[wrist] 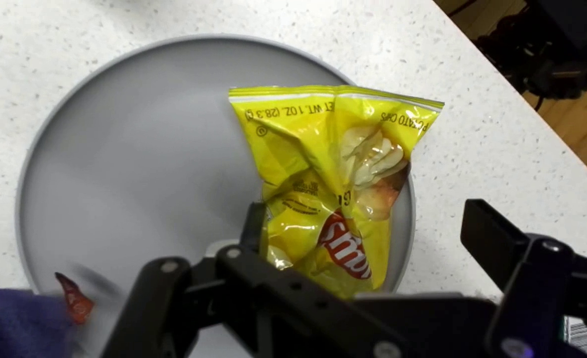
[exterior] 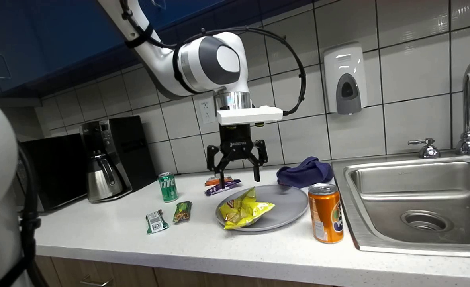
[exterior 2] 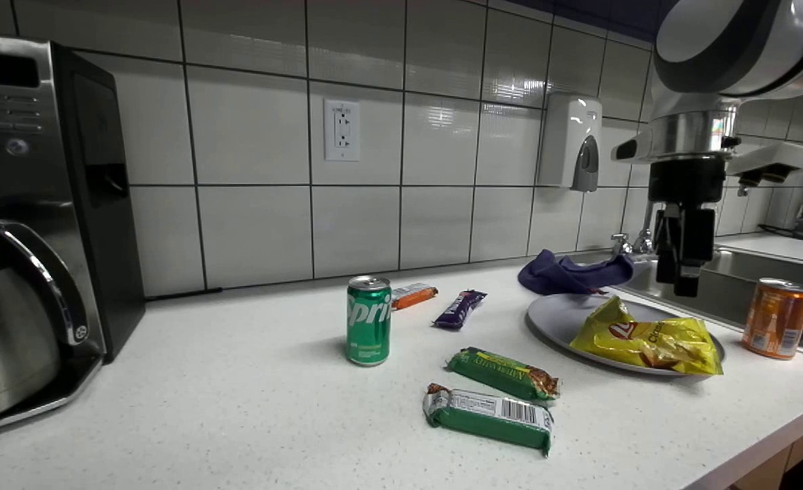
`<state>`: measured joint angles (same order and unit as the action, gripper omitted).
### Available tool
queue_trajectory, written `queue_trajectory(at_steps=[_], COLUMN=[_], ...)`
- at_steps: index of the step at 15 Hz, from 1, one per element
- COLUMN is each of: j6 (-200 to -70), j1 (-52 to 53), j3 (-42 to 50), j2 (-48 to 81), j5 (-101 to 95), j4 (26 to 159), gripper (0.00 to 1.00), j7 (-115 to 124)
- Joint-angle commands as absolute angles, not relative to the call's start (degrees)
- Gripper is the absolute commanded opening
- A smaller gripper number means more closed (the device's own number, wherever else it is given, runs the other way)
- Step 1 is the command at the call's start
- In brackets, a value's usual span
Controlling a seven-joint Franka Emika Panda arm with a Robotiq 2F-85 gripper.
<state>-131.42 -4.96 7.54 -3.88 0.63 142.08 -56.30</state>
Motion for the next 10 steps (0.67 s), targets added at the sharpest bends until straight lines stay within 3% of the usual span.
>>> queue_trajectory(at_steps=[1, 10], j6=[-131.31, -131.31], j1=[-4.96, -4.92], j3=[7.42, 7.41], j2=[-3.89, -3.89], j5=[0.62, 0.62], j4=[142.32, 142.52], gripper=[1.00, 1.00], j7=[-56.91, -57.56])
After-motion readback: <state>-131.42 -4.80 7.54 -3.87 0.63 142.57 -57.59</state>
